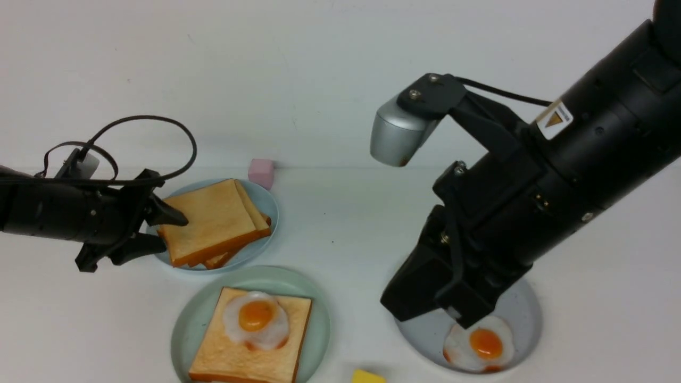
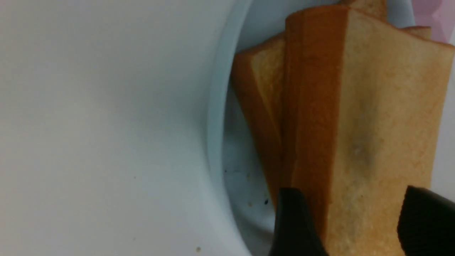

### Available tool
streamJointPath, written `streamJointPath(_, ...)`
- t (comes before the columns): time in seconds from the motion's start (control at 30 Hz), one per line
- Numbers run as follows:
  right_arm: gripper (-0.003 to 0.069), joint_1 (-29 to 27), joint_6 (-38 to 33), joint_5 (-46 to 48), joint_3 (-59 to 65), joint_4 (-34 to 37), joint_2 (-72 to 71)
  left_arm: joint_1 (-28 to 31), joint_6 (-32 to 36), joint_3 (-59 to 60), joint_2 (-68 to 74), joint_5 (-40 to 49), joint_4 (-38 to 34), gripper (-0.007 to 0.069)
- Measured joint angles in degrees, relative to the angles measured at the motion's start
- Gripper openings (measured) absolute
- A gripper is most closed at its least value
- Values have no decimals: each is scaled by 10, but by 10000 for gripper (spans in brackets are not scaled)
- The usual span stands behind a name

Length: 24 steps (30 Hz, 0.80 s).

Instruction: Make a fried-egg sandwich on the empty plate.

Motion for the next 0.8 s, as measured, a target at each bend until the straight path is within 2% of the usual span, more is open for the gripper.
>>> streamJointPath(0.2, -9, 0, 0, 2, 0, 0, 0, 0, 3, 0, 14, -10, -8, 395)
streamJointPath(0.3, -8, 0, 3, 2, 0, 0, 0, 0, 13, 0, 16, -12, -14, 346)
streamJointPath(0.37, -6, 0, 8, 2, 0, 0, 0, 0, 16, 0, 16, -12, -18, 272)
streamJointPath(0.43, -6, 0, 9, 2, 0, 0, 0, 0, 18, 0, 16, -12, -18, 230)
streamJointPath(0.5, -3, 0, 9, 3, 0, 0, 0, 0, 18, 0, 16, -10, -18, 111)
streamJointPath(0.57, -3, 0, 9, 3, 0, 0, 0, 0, 18, 0, 16, -5, -18, 55)
streamJointPath(0.8, 3, 0, 9, 4, 0, 0, 0, 1, 35, 0, -23, 18, 23, 48)
